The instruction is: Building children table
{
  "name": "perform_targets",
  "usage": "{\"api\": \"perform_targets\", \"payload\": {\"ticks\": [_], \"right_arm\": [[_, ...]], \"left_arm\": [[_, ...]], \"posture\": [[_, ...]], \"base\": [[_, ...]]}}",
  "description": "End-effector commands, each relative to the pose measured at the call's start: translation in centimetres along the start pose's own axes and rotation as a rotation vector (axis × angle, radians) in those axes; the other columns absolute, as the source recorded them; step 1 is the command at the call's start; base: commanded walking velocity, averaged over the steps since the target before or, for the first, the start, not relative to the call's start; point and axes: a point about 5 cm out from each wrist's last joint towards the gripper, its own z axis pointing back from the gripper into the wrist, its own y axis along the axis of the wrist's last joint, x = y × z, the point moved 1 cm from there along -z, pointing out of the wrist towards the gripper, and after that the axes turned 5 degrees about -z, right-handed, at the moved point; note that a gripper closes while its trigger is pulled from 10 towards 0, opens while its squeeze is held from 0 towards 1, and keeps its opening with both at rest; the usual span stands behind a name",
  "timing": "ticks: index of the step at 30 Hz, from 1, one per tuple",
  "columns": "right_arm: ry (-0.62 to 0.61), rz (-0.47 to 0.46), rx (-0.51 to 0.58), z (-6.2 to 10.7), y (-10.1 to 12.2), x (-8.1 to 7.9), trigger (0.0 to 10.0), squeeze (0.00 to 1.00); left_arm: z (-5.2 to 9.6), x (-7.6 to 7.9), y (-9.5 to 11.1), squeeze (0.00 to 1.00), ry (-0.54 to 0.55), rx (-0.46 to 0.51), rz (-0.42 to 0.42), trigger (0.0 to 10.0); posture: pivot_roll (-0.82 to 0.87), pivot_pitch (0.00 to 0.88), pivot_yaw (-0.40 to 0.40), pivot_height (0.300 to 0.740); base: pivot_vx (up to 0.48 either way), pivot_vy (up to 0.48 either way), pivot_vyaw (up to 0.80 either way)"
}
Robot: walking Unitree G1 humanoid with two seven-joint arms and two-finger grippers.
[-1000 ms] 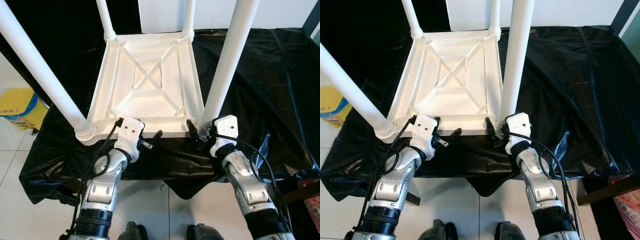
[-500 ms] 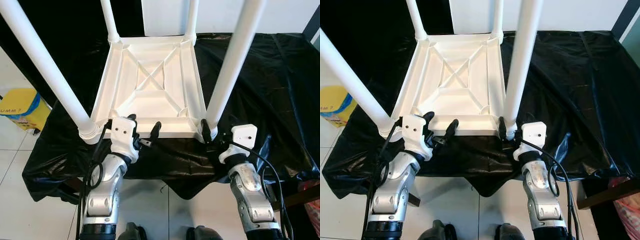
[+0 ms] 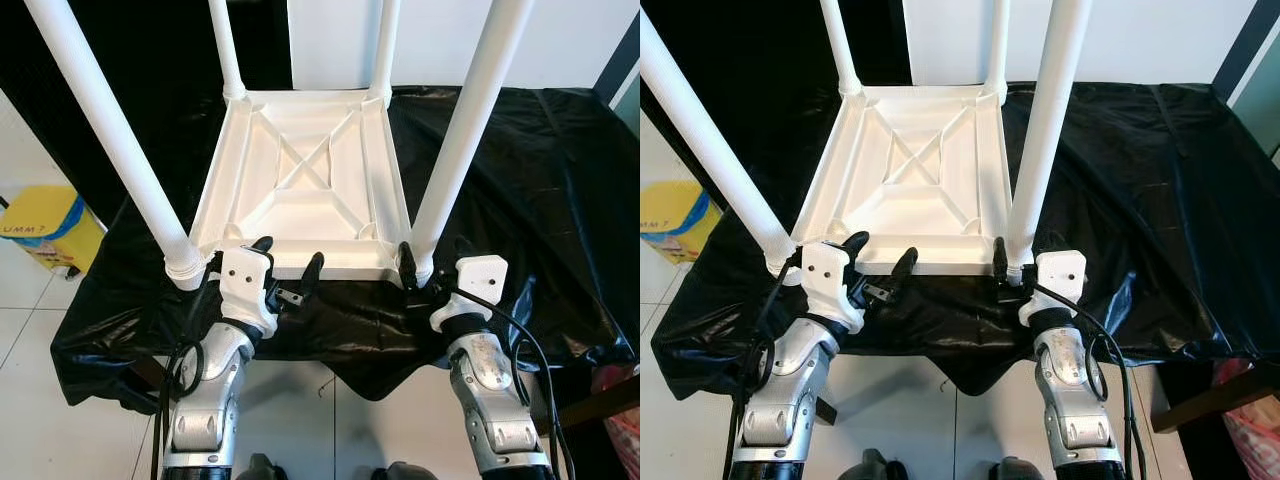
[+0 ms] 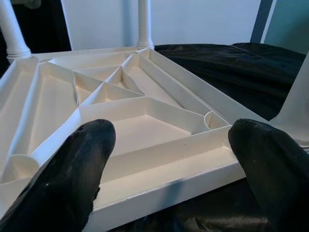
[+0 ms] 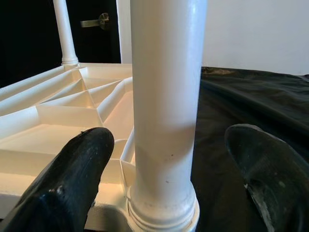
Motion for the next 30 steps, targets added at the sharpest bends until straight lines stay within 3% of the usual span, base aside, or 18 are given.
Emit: {"api": "perform_targets", "payload": {"ticks": [1,27,30], "right_arm": [[-0.018,0.001,-0.003,0.28,-0.05,0.07,10.0,0.00],[-0.021,0.025,0.000,-0.34,-0.35,-0.22,10.0,0.00],[-0.024,0.032,-0.001,-0.34,-0.39,-0.10,10.0,0.00]], "left_arm": [[0.08,-0.11,-0.14,0.00,0.168,0.001,0.046,10.0],[-0.48,-0.23,-0.30,0.00,0.138,0.009,0.068,10.0],[-0.53,-0.28,-0.34,0.00,0.135,0.008,0.065,10.0]], "posture": [[-0.10,0.018,0.008,0.740],[-0.11,0.000,0.012,0.740],[-0.11,0.000,0.012,0.740]], "base": [[0.000,0.000,0.00],[0.000,0.000,0.00],[0.000,0.400,0.00]]}}
